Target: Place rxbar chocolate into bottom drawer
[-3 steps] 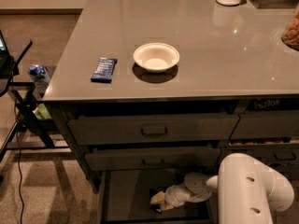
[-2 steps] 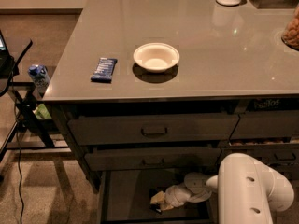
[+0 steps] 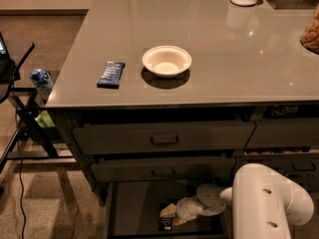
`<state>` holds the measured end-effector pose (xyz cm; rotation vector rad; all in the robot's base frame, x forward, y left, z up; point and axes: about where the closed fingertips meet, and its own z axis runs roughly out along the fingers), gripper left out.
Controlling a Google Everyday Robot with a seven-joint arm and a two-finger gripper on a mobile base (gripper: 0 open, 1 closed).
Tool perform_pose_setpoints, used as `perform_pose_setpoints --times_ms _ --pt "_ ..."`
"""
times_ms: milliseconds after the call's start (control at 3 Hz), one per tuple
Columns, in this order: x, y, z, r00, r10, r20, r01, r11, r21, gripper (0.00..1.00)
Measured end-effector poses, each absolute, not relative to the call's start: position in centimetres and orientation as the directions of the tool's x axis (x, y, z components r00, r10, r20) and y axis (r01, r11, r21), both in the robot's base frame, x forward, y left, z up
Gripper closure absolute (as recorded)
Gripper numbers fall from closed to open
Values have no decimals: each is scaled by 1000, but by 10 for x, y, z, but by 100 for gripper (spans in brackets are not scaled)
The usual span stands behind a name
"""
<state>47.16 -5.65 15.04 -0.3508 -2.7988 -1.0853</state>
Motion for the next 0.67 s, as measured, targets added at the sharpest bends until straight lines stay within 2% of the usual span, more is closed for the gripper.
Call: perform_pose_setpoints --times_ms 333,667 --pt "472 -56 150 -966 171 193 257 716 649 0" --pt "472 -56 150 -966 171 193 257 716 649 0"
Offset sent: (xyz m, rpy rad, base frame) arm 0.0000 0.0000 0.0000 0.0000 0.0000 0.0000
